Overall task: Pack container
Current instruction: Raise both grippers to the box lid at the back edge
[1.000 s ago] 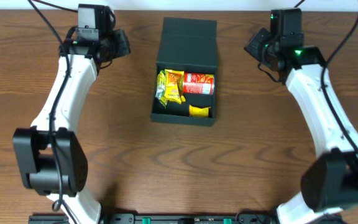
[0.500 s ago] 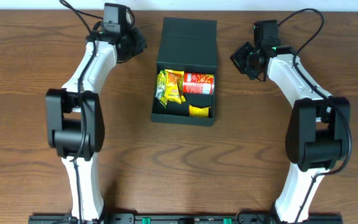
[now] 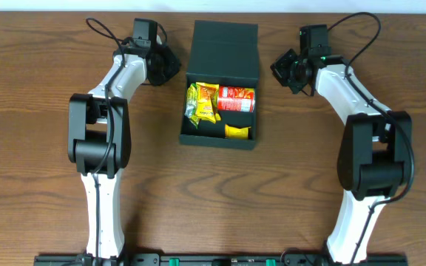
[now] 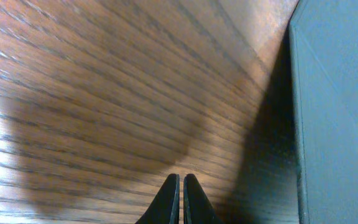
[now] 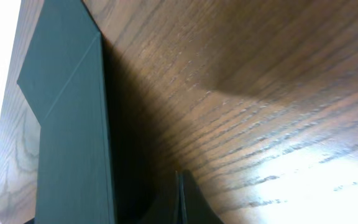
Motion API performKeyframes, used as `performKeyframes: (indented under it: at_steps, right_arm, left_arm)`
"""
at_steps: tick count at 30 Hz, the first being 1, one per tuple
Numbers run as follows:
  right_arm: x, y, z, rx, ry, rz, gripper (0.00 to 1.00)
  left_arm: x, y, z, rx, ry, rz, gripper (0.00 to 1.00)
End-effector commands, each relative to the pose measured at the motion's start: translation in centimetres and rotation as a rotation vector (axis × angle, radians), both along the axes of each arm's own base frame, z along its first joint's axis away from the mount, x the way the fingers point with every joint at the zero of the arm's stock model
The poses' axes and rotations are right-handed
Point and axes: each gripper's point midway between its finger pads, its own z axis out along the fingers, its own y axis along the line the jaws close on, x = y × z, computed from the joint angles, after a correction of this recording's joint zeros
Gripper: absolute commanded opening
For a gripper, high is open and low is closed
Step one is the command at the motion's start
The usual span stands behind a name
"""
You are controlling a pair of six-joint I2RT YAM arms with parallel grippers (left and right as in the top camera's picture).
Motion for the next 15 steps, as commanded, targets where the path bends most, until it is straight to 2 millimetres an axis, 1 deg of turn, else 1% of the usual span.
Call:
performKeyframes:
  at_steps: [1, 5, 8, 10, 15]
  right_arm:
    - [0.6, 1.3, -0.8, 0.031, 0.000, 0.022, 0.02]
    - [1.1, 3.1, -1.6, 0.102, -0.009, 0.051, 0.02]
    - [1.4, 3.8, -2.0, 0.119, -0.017, 0.046, 0.02]
    - [2.0, 4.5, -1.5, 0.132, -0.051, 0.054, 0.02]
    - [2.5, 5.6, -0.6, 0.186, -0.076, 0.051, 0.03]
  left_arm:
    - [0.7, -0.8, 0.9, -0.044, -0.014, 0.005, 0.05]
    - [0.7, -1.3, 1.1, -0.063, -0.014, 0.007, 0.06]
    - [0.7, -1.8, 1.3, -0.105, -0.005, 0.014, 0.06]
    - [0.8, -2.4, 1.8, -0.150, -0.003, 0.017, 0.06]
    - [1.3, -3.6, 2.9, -0.242, -0.011, 0.023, 0.06]
